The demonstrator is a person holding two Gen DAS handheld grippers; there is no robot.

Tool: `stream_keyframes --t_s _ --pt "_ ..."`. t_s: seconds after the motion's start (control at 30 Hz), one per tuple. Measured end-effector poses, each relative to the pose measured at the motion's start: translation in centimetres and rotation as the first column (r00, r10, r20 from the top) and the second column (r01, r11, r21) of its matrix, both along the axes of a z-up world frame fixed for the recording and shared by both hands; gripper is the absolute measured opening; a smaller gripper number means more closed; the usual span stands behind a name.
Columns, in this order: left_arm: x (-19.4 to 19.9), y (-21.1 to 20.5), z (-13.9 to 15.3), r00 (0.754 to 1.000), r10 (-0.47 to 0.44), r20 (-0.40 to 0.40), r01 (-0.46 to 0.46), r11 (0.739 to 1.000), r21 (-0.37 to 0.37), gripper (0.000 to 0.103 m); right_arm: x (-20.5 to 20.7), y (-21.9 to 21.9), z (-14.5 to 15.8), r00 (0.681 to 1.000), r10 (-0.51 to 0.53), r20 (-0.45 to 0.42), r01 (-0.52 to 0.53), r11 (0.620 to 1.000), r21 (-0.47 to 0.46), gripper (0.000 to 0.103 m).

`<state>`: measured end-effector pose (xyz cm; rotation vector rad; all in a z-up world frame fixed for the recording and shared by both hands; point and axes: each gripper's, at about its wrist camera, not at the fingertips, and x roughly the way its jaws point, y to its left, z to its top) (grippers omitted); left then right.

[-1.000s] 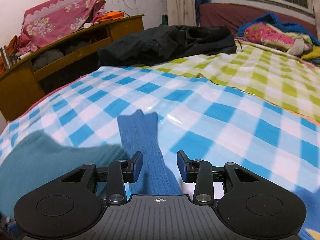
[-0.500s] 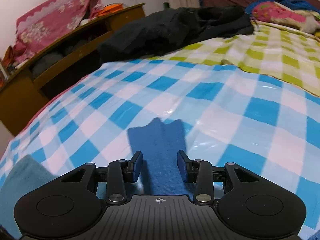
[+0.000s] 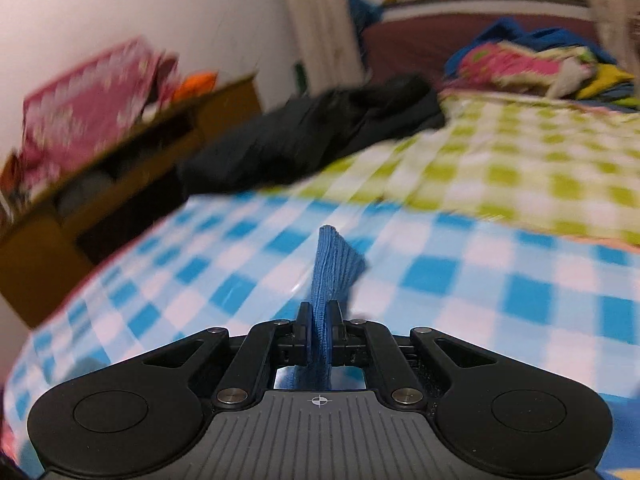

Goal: Fold small clothes

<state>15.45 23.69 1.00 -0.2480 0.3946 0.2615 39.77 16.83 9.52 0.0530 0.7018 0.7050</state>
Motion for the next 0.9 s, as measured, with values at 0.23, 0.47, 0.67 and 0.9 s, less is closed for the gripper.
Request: stream_keyframes --t_s 0.23,0.47,0.67,0.9 --pt "1.2 -4.9 0.8 0.997 -0.079 -0.010 0.080 0.996 0.033 0.103 -2.2 -14.0 4.1 0.983 -0.184 0.022 0.180 0.976 0.119 0.006" --pt "4.6 -12.4 1.2 0.973 -0.227 -0.043 0.231 0.964 0.129 0.103 -3.9 -29.2 3.8 0.911 -0.412 0.005 0.402 0.893 0.200 0.006" --pt "7.2 -16.7 -0.6 0.950 -0.276 -0.149 0.303 0.930 0.207 0.103 -4.9 -37.1 -2.8 0.838 -0.533 -0.113 0.545 0.822 0.166 0.006" --pt "7.8 -17.4 -2.0 0.946 -0.232 -0.227 0.289 0.920 0.264 0.103 -5.8 -41.7 -9.5 0.769 -0.556 -0.316 0.629 0.746 0.218 0.013"
